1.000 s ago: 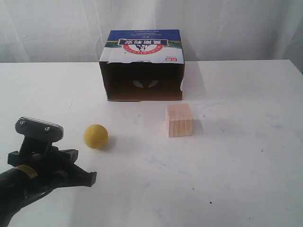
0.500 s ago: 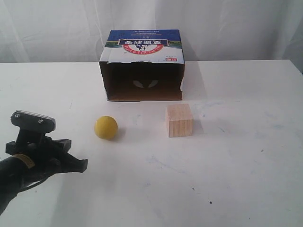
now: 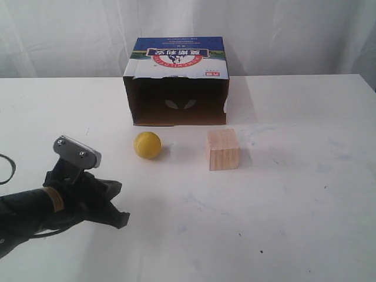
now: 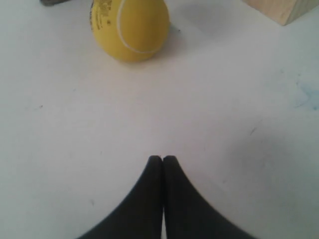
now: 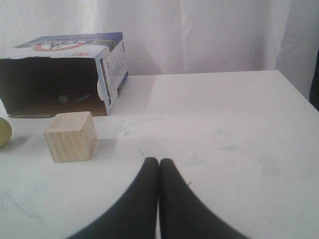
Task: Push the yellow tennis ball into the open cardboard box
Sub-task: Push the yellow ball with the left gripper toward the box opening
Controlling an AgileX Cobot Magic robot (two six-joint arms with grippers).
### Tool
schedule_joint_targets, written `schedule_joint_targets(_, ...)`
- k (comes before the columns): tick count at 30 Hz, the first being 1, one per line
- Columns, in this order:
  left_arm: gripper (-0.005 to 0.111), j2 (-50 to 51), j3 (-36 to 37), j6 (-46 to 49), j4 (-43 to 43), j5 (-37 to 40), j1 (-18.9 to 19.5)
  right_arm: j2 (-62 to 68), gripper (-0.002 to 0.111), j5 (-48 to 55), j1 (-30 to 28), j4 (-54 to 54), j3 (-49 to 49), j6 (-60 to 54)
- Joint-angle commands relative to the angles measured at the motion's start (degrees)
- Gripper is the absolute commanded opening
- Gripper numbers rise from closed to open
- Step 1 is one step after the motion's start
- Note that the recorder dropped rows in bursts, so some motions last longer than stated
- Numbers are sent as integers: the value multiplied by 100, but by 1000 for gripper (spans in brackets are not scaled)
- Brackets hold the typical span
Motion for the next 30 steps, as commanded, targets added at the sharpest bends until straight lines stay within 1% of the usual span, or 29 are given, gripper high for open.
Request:
schedule_joint_targets(1, 0, 366, -762, -327, 524, 195, 13, -37, 0, -42, -6, 0, 25, -11)
schedule_joint_targets(4, 0, 765, -1531, -464, 739, 622, 13, -37, 0, -42, -6, 0, 25, -11)
schedule_joint_targets(6, 0, 1068, -1971, -464, 803, 732, 23, -37, 0, -42, -6, 0, 25, -11)
schedule_joint_targets(9, 0, 1627, -2950, -464, 814, 835, 61, -37, 0, -42, -6, 0, 25, -11)
schedule_joint_targets(11, 0, 2070, -3716, -453, 880, 994, 119, -37, 0, -42, -6, 0, 25, -11)
schedule_joint_targets(13, 0, 2287, -4323, -558, 987, 1233, 211, -37, 0, -42, -6, 0, 25, -11)
schedule_joint_targets(15, 0, 2112, -4491, -713, 1124, 1230, 258, -37, 0, -42, -6, 0, 25, -11)
schedule_joint_targets(16, 0, 1857, -4508, -618, 1205, 1194, 271, -37, 0, -42, -6, 0, 25, -11)
schedule_joint_targets(18, 0, 1398, -4416, -234, 1106, 1397, 293, -37, 0, -42, -6, 0, 25, -11)
schedule_joint_targets(20, 0, 984, -4192, -179, 1043, 1727, 302, -37, 0, -42, -6, 0, 25, -11)
schedule_joint_targets(21, 0, 787, -4016, -179, 1160, 1789, 302, -37, 0, -42, -6, 0, 25, -11)
schedule_joint_targets(24, 0, 354, -3368, -179, 1644, 1641, 302, -37, 0, -42, -6, 0, 25, -11)
schedule_joint_targets(27, 0, 91, -2649, -200, 1633, 1340, 302, -37, 0, -42, -6, 0, 25, -11)
schedule_joint_targets(30, 0, 58, -2049, -201, 1560, 1102, 302, -37, 0, -42, -6, 0, 25, -11)
